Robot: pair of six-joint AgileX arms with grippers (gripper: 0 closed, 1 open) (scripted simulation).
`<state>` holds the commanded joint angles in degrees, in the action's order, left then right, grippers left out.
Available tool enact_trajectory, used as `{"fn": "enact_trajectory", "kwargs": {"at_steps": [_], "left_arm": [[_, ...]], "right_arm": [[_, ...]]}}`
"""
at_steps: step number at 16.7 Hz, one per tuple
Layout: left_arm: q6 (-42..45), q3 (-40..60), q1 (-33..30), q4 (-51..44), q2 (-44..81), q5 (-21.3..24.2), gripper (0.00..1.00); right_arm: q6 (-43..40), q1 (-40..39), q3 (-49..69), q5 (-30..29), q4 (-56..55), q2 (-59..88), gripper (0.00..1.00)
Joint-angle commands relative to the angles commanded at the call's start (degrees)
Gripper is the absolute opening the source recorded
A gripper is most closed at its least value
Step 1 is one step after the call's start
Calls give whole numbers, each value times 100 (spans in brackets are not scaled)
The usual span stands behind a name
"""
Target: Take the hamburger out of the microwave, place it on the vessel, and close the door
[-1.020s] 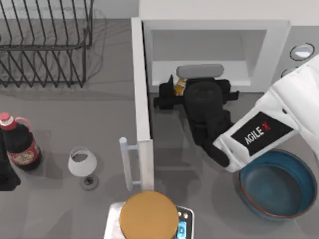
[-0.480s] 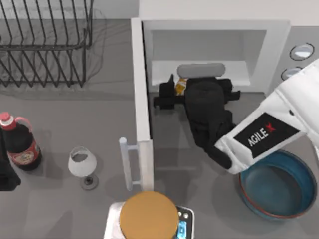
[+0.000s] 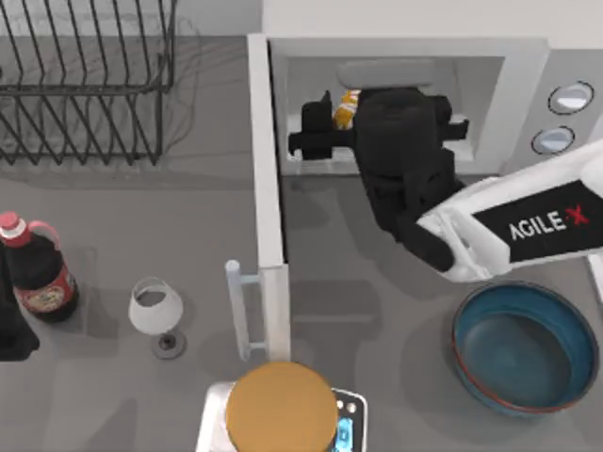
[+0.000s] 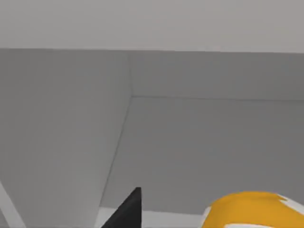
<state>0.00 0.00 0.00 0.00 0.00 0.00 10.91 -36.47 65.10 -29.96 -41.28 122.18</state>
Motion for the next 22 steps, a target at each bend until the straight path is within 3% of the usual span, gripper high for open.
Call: {"fn": "enact_trajectory", "kwargs": {"at_steps": [8, 12, 17, 22], "left_arm": [[0, 0, 0, 0, 0, 0, 100], [0, 0, 0, 0, 0, 0, 100], [0, 0, 0, 0, 0, 0, 100], [0, 0, 0, 0, 0, 0, 100]], "right_arm": [[12, 0, -1, 5, 271, -232, 0], [-529, 234, 231, 501, 781, -255, 0], [-2498, 926, 838, 1983, 2494, -309, 0], [-5689, 1822, 1448, 3895, 5005, -304, 0]]}}
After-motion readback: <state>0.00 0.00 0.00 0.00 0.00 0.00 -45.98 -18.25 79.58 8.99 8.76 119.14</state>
